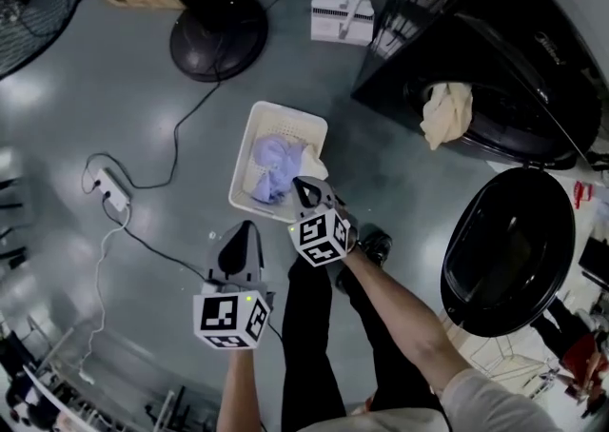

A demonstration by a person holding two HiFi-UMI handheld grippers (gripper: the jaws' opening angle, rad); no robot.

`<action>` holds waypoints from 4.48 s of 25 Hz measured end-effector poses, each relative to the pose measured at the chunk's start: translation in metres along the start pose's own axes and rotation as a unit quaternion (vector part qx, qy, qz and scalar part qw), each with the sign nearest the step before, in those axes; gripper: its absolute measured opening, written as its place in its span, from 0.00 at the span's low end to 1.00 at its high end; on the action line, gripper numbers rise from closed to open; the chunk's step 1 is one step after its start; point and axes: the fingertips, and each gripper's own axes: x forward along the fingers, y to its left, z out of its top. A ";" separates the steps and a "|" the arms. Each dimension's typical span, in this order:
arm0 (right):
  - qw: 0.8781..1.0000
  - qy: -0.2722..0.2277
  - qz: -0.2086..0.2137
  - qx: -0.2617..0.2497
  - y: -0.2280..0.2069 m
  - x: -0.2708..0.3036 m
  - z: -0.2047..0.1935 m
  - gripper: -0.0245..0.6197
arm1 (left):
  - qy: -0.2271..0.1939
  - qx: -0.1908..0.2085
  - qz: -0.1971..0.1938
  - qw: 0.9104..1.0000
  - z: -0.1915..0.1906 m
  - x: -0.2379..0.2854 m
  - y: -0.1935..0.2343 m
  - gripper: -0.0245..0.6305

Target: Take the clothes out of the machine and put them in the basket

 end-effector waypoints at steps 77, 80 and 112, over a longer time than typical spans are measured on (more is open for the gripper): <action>0.907 -0.030 -0.274 0.318 -0.445 -0.082 -0.123 0.66 | 0.077 0.165 -0.188 0.965 -0.013 0.151 -0.208 0.07; 0.908 -0.023 -0.277 0.313 -0.449 -0.079 -0.126 0.66 | 0.077 0.163 -0.185 0.966 -0.017 0.150 -0.202 0.07; 0.913 -0.069 -0.280 0.288 -0.377 -0.217 -0.113 0.17 | 0.054 0.149 -0.211 0.964 0.006 0.123 -0.255 0.07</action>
